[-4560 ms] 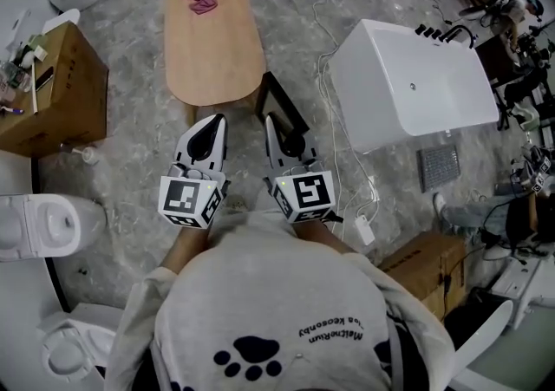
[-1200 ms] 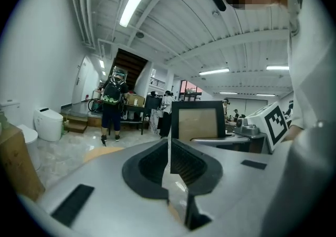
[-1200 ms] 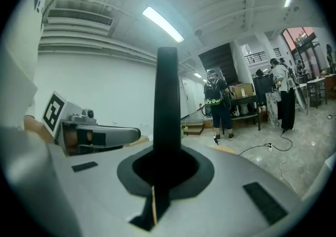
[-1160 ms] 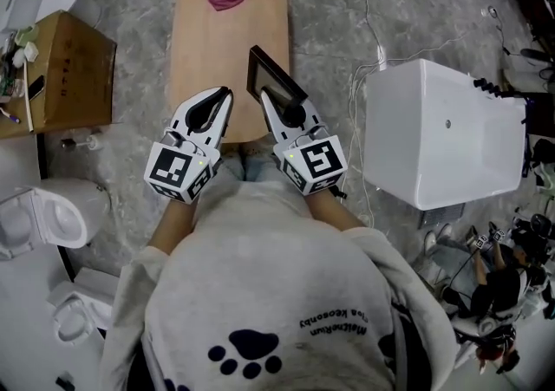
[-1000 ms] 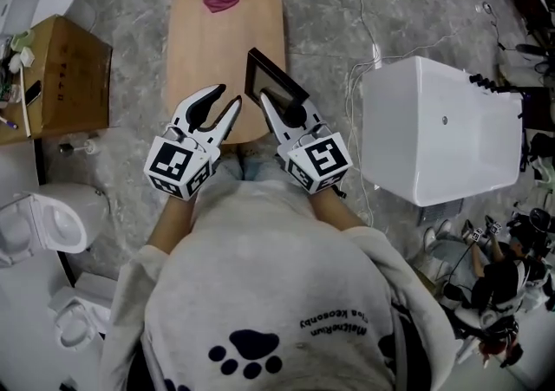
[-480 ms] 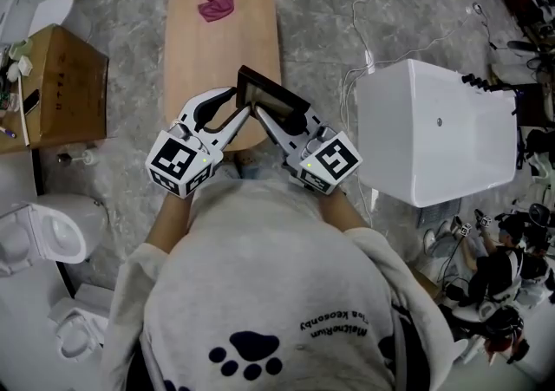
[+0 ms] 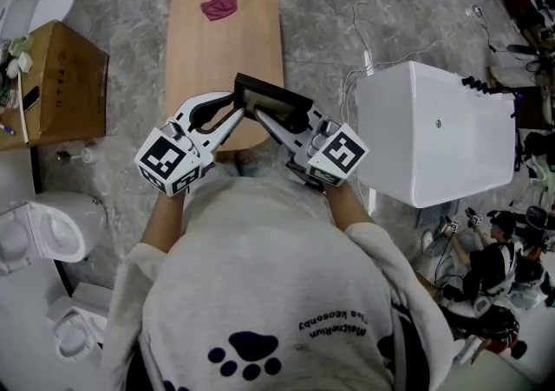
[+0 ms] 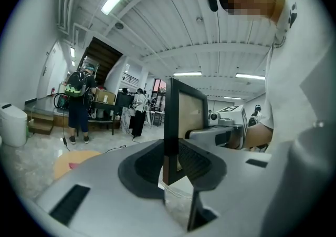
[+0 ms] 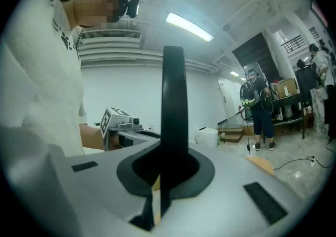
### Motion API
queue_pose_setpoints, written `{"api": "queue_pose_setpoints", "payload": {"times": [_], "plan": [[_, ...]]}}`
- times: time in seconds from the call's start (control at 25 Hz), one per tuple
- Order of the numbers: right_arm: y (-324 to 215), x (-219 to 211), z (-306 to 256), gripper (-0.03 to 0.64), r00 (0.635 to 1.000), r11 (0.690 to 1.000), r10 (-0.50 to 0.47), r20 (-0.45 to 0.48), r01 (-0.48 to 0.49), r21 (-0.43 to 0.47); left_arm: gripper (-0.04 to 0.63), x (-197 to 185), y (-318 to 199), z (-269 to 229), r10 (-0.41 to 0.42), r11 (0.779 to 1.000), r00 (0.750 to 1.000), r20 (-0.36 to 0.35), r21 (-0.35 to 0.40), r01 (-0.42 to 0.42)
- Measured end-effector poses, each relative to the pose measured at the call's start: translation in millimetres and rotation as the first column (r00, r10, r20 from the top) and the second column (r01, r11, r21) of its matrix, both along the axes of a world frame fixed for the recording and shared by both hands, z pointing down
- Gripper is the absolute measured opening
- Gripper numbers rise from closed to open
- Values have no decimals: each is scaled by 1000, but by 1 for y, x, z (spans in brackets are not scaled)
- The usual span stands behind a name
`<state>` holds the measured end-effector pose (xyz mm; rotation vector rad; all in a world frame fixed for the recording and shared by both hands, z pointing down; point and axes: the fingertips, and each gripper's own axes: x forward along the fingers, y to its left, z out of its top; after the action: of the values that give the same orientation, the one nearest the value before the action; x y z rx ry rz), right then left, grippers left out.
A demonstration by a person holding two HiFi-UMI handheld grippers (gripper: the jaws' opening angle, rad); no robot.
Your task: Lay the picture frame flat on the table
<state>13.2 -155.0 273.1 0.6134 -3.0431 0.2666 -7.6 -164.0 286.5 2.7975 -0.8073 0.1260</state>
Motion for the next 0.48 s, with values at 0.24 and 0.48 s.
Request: {"api": "queue_pose_setpoints", "payload": {"times": [0.24, 0.48], "plan": [[-11, -20, 10, 26, 999, 1000, -8, -41, 7, -16, 86, -21, -8, 8, -61, 998, 998, 27, -13, 62], [-18, -34, 17, 32, 998, 999, -38, -44, 37, -37, 86, -37, -13, 15, -123, 992, 992, 34, -22, 123]]}}
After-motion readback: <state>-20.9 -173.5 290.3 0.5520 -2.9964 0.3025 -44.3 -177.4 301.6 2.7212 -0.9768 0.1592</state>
